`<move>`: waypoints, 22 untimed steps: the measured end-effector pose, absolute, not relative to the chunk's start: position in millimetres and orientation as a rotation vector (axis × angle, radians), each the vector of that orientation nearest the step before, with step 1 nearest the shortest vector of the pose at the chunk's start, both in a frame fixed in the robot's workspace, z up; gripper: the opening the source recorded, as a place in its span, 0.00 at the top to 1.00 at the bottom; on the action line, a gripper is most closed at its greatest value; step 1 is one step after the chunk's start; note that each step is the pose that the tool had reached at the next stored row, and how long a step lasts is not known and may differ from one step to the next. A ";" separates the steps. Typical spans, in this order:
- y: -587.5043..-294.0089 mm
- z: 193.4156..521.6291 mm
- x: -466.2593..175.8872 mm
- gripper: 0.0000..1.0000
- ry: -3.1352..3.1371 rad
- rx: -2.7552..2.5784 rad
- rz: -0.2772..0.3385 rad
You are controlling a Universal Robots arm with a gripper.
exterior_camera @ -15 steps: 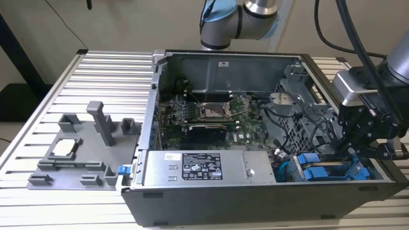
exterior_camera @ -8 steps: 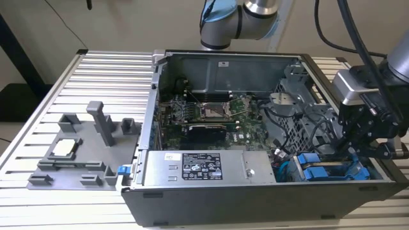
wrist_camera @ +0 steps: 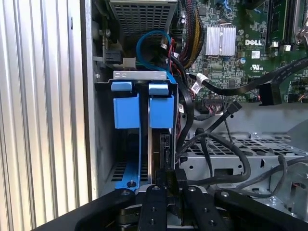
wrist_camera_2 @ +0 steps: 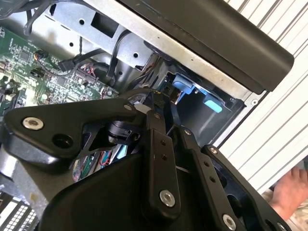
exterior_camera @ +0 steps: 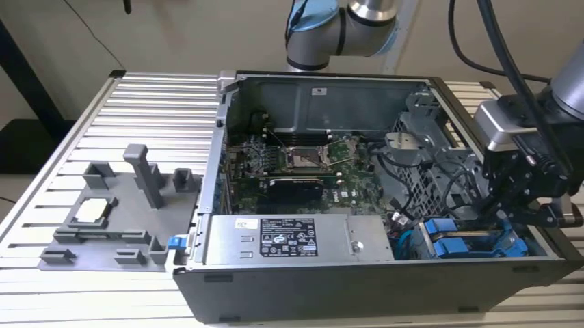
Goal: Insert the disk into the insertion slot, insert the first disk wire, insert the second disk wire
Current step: 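Insert the first disk wire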
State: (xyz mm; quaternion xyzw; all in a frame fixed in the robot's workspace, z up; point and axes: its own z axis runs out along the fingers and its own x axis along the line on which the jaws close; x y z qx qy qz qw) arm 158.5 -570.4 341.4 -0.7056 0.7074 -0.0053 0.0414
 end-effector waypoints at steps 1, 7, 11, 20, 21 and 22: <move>-570.4 341.0 158.5 0.81 2.165 -2.160 -0.016; -570.4 335.0 158.5 0.81 2.166 -2.161 -0.018; -570.4 333.8 158.5 0.81 2.165 -2.160 -0.016; -570.4 355.0 158.5 0.73 2.166 -2.160 -0.016; -570.4 359.7 158.5 0.73 2.165 -2.160 -0.016; -570.4 364.4 158.5 0.73 2.165 -2.160 -0.016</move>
